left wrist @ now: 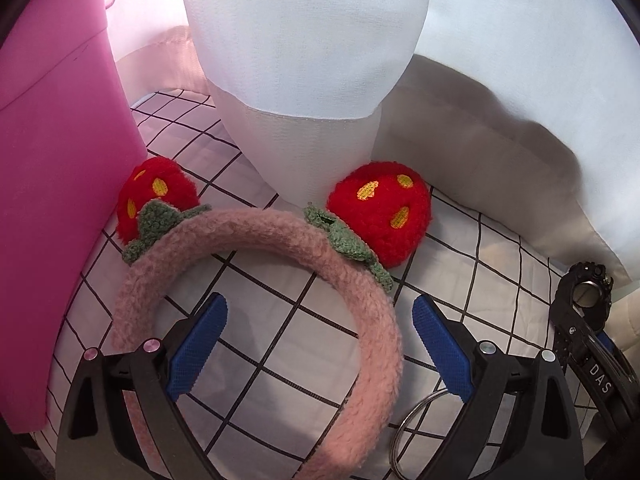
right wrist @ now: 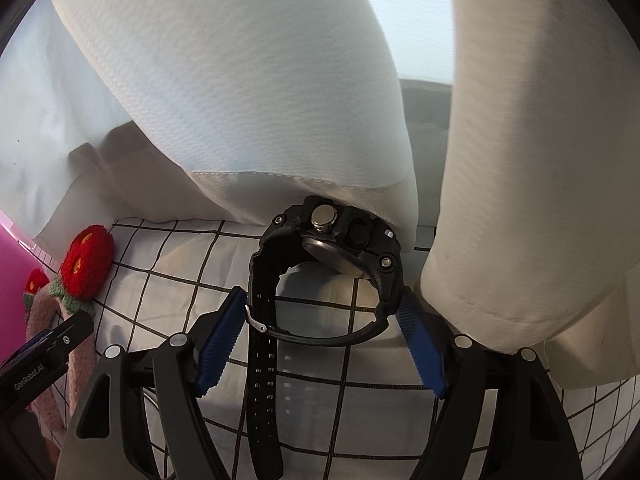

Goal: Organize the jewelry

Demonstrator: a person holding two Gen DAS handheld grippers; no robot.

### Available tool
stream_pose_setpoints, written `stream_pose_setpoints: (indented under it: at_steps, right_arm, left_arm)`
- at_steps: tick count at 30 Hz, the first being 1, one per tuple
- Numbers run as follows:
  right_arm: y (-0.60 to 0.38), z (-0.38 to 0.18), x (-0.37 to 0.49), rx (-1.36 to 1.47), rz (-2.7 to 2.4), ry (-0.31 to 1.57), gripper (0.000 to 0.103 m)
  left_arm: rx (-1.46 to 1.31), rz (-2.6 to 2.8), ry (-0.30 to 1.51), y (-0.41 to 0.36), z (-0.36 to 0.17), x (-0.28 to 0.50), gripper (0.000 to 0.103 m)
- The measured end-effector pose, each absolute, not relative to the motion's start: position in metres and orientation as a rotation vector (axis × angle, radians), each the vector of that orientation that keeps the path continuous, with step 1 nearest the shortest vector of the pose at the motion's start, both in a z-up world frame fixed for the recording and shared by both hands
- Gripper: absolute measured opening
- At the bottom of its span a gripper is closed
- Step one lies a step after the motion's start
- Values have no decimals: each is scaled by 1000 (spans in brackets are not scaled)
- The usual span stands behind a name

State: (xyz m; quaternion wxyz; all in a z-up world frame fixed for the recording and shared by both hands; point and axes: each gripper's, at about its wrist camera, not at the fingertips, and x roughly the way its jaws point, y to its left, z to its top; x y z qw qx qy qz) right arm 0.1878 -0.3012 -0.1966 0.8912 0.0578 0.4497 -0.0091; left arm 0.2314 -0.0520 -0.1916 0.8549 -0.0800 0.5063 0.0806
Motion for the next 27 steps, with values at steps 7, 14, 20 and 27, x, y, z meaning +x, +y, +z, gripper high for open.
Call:
stream_pose_setpoints:
  at_steps: [7,14,20,27]
  right_arm:
    - [-287,-203,205,66,-39,934,79]
    - [-276,-207,210,11,-37,900,79]
    - [-280,-208,198,46,3,877,69]
    - [-282,-206,173,71,65,850,69]
  left_arm:
    - [-116,208,1081,-62,-202,256,97]
    - [-114,198,1045,-62,-202,264,86]
    - [-105,158,1021,-66,-192,246,24]
    - [-99,155,982,-65,-183,219,16]
